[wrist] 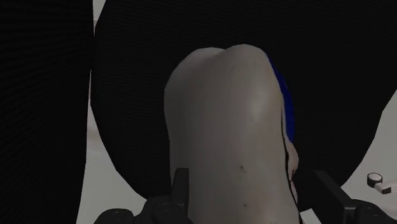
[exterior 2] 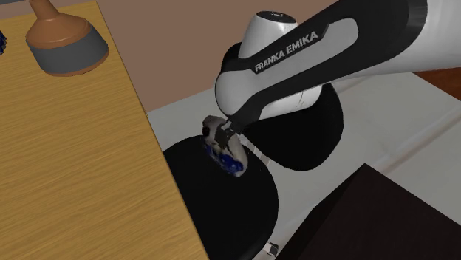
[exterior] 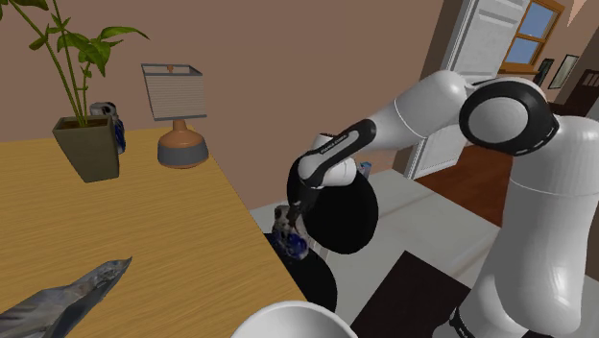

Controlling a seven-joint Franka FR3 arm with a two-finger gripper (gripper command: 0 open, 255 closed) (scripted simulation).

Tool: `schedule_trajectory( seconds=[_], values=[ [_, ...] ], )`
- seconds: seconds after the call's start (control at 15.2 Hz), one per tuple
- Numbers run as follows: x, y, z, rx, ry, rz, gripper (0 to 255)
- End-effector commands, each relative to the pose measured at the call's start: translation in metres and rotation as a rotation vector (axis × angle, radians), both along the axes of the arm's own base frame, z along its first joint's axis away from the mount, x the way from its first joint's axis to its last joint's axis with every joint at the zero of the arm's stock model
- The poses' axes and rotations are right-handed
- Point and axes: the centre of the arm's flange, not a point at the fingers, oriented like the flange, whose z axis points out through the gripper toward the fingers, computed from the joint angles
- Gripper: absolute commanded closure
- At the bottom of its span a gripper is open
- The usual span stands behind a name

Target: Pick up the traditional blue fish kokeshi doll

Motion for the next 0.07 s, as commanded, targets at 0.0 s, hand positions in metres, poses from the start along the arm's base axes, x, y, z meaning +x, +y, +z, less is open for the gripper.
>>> schedule_trajectory(
  seconds=[0.0],
  values=[
    [-0.0003, -0.0008, 0.0047, 0.000, -0.002, 0.000, 255]
  ],
)
